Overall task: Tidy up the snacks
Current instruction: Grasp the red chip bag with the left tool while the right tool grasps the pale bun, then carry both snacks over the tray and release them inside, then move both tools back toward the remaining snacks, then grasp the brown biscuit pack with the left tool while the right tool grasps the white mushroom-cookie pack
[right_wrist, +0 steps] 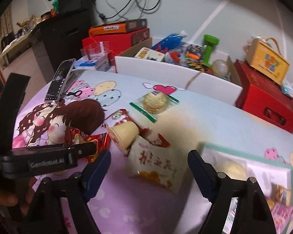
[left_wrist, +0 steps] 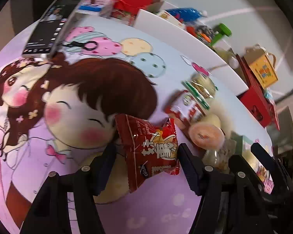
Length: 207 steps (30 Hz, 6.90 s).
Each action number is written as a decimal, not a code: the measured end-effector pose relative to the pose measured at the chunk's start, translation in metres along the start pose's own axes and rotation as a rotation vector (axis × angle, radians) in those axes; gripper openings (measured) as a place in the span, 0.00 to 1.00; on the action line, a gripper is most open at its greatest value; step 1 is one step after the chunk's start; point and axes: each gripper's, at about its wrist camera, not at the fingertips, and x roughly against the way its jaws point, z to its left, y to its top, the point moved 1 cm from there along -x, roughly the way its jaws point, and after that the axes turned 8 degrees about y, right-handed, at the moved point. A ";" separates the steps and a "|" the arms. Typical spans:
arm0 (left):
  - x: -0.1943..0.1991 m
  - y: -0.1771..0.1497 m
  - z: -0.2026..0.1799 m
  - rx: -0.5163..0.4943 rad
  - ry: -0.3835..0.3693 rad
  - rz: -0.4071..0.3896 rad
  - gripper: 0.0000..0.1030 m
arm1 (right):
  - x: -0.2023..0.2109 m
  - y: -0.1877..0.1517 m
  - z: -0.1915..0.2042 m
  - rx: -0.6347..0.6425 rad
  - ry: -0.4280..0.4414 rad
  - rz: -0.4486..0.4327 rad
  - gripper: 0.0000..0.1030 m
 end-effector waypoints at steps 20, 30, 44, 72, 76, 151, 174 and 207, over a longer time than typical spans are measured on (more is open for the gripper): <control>-0.005 0.013 0.020 0.050 -0.016 -0.027 0.64 | -0.066 0.024 0.032 0.148 0.099 0.113 0.53; 0.000 0.012 0.020 0.056 -0.041 -0.034 0.49 | -0.060 0.019 0.028 0.094 0.119 0.096 0.51; 0.040 0.012 0.009 0.025 -0.072 -0.104 0.47 | -0.006 0.006 0.021 -0.025 0.118 -0.025 0.51; 0.088 -0.048 -0.183 -0.444 -0.219 -0.192 0.47 | 0.142 -0.052 -0.143 -0.443 -0.187 -0.199 0.51; 0.071 -0.056 -0.217 -0.508 -0.222 -0.153 0.47 | 0.140 -0.048 -0.176 -0.447 -0.201 -0.165 0.51; 0.038 -0.001 -0.022 -0.138 0.112 -0.109 0.95 | 0.040 -0.041 -0.057 -0.355 -0.091 0.075 1.00; -0.004 0.038 -0.021 -0.094 -0.022 -0.014 0.95 | -0.034 -0.002 -0.026 -0.207 0.011 0.137 0.90; -0.041 0.072 -0.052 -0.369 0.148 0.032 0.95 | -0.058 -0.003 -0.026 -0.182 0.003 0.175 0.80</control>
